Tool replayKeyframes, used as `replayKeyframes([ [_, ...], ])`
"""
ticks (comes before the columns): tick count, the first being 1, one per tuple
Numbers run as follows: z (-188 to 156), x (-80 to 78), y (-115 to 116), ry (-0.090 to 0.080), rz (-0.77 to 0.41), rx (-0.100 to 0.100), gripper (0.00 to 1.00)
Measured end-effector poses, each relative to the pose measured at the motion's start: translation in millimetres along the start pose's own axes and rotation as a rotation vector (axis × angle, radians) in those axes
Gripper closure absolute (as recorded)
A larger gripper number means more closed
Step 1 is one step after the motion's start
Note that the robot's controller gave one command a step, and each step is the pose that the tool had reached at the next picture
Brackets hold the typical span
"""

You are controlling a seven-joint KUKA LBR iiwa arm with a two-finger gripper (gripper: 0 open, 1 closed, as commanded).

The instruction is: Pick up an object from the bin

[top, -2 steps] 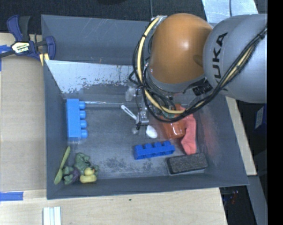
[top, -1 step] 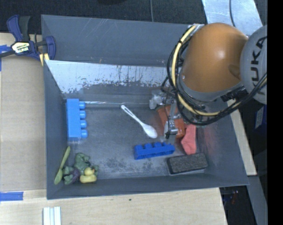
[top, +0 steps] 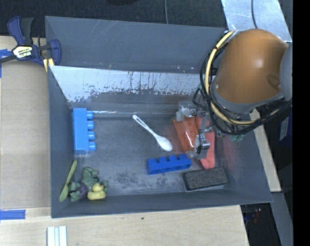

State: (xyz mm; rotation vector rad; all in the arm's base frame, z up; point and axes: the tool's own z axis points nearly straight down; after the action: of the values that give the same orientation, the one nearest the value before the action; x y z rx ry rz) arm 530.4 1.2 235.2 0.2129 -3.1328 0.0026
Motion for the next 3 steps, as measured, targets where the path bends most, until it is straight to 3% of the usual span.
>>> replayKeyframes([
  [2, 39, 2.3, 5, -0.003, 0.319, -0.001, 0.00],
  [3, 56, 13.9, 16, -0.004, 0.128, -0.001, 0.00],
])
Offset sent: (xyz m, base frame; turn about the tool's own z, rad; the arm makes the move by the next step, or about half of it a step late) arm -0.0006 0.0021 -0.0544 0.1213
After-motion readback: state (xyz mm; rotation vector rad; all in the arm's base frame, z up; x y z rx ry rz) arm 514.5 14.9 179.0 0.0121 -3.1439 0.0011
